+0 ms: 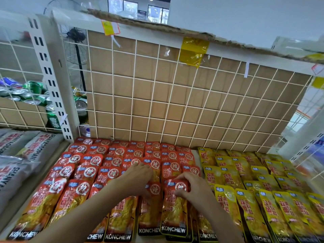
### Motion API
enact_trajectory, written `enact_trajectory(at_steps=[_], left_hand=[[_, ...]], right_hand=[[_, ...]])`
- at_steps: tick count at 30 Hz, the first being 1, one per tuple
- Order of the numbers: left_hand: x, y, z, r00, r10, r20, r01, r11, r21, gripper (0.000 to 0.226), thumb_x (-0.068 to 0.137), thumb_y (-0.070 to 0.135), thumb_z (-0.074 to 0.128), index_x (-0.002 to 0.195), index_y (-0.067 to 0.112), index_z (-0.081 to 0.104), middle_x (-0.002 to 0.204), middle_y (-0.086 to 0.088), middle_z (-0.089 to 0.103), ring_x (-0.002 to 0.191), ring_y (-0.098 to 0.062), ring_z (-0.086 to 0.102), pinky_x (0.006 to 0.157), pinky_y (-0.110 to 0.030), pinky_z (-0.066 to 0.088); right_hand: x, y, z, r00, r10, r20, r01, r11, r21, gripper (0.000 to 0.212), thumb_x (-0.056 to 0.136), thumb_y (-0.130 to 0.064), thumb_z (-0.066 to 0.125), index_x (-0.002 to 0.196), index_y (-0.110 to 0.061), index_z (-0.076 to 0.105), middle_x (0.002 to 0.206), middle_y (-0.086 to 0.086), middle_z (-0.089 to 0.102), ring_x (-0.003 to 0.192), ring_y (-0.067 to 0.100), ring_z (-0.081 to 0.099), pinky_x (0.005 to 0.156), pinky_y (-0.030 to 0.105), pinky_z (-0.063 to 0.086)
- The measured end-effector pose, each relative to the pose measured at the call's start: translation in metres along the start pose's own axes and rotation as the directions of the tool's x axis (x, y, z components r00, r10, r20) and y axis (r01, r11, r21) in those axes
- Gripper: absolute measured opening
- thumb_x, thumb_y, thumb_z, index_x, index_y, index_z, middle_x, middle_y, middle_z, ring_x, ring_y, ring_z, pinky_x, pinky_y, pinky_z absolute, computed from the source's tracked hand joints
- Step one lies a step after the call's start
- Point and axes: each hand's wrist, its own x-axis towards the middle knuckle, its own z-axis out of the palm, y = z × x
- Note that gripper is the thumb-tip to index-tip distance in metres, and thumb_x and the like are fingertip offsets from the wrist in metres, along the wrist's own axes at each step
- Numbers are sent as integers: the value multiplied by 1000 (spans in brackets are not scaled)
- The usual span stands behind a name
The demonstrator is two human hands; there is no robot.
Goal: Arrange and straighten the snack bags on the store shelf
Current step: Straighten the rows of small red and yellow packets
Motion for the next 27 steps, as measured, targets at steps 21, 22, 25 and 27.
enact_trajectory(at_steps=[21,22,25,27], left_hand=[[20,-27,-6,989,-51,-139,-14,901,-434,45,73,33,75,109,27,49,106,15,45,102,-7,44,90,-23,39],[21,-28,-4,988,-60,-141,-10,894,-448,45,73,33,75,110,27,50,107,16,46,103,-7,45,92,-24,40],[24,-30,-1,985,-72,-157,-7,891,-454,45,73,35,75,110,28,51,110,16,47,104,-6,45,94,-26,41],[24,-31,-1,985,-65,-158,-12,896,-444,46,73,36,75,112,27,52,110,15,46,103,-6,44,93,-25,40]], right_hand=[[2,9,2,999,-12,-49,20,987,157,22,81,-33,67,91,-44,50,97,-30,48,100,1,50,94,29,46],[2,8,2,999,-15,-49,23,986,168,24,81,-32,67,88,-46,49,96,-31,47,100,1,50,93,30,46],[4,7,2,998,-18,-52,27,980,195,27,82,-30,67,83,-48,48,95,-31,50,99,1,52,92,29,47],[6,7,2,998,-15,-66,30,972,232,23,82,-27,66,83,-45,52,97,-26,55,98,1,54,92,31,48]])
